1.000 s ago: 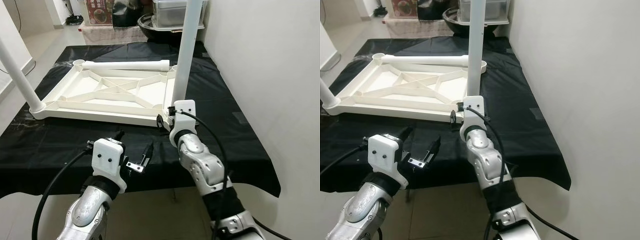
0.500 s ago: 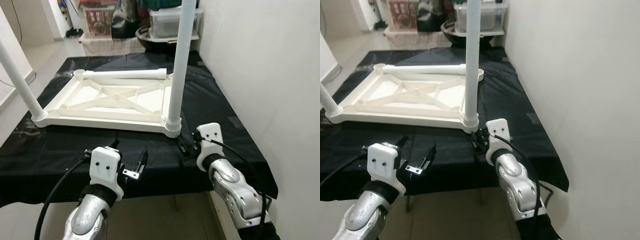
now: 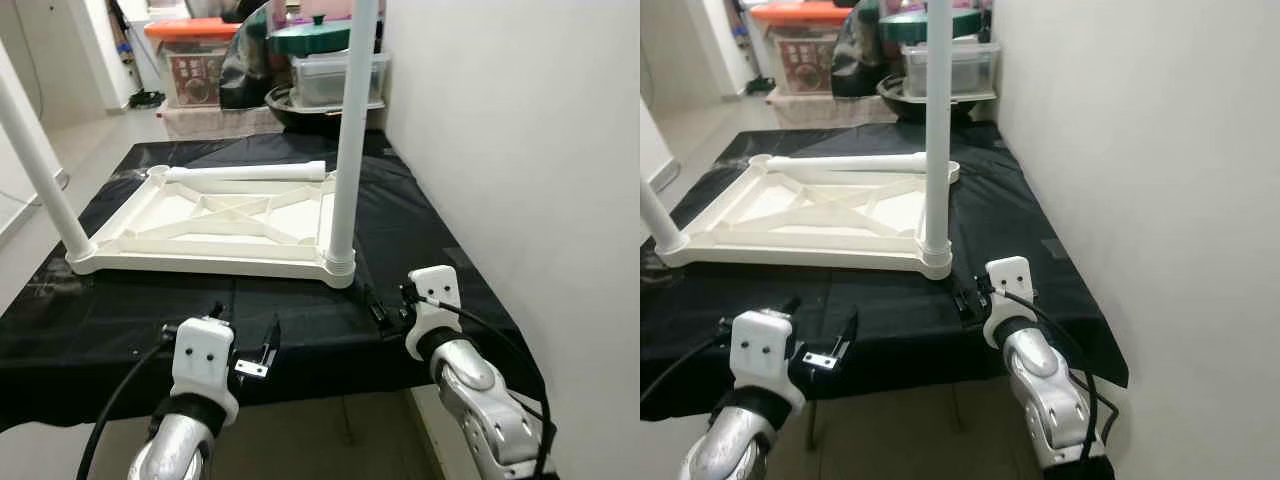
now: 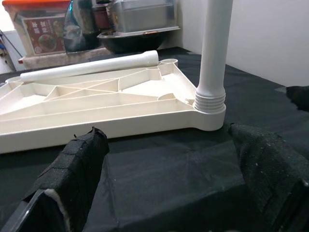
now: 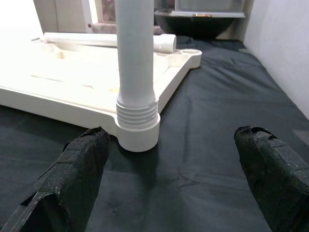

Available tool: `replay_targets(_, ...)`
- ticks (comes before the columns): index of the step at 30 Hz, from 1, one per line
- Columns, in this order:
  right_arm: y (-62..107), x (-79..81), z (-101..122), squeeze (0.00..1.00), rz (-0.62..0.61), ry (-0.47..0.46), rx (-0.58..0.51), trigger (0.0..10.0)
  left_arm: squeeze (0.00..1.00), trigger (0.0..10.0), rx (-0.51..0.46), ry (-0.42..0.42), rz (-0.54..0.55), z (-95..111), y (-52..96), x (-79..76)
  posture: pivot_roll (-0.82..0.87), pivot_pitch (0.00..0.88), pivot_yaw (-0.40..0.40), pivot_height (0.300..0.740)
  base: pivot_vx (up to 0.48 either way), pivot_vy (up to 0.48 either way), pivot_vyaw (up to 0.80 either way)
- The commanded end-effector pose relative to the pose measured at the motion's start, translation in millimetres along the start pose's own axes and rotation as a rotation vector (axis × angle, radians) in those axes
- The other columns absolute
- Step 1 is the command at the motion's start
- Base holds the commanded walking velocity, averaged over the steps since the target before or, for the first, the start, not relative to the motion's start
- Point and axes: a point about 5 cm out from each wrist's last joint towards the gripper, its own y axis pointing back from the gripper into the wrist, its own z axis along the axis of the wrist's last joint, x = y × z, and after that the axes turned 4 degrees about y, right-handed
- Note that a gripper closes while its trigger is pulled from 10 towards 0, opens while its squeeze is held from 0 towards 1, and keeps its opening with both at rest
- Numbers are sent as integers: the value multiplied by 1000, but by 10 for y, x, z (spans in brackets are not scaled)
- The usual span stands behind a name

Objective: Building children table

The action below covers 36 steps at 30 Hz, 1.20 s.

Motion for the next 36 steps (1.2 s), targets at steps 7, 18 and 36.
replay_targets(7, 40, 73, -36, 0, 32, -24, -21, 10000, 0, 10000, 56, -22, 98, -159, 134, 104, -60, 0, 32, 740, 0, 0, 0)
replay_targets(18, 1, 65, -41, 0, 40, -27, -39, 10000, 0, 10000, 49, -32, 207, -168, 157, 236, -40, 0, 30, 740, 0, 0, 0)
replay_targets(36, -181, 9, 98, 0, 20, -31, -86, 10000, 0, 10000, -24, -61, 342, 1, 114, 477, -10, 0, 17, 740, 0, 0, -176)
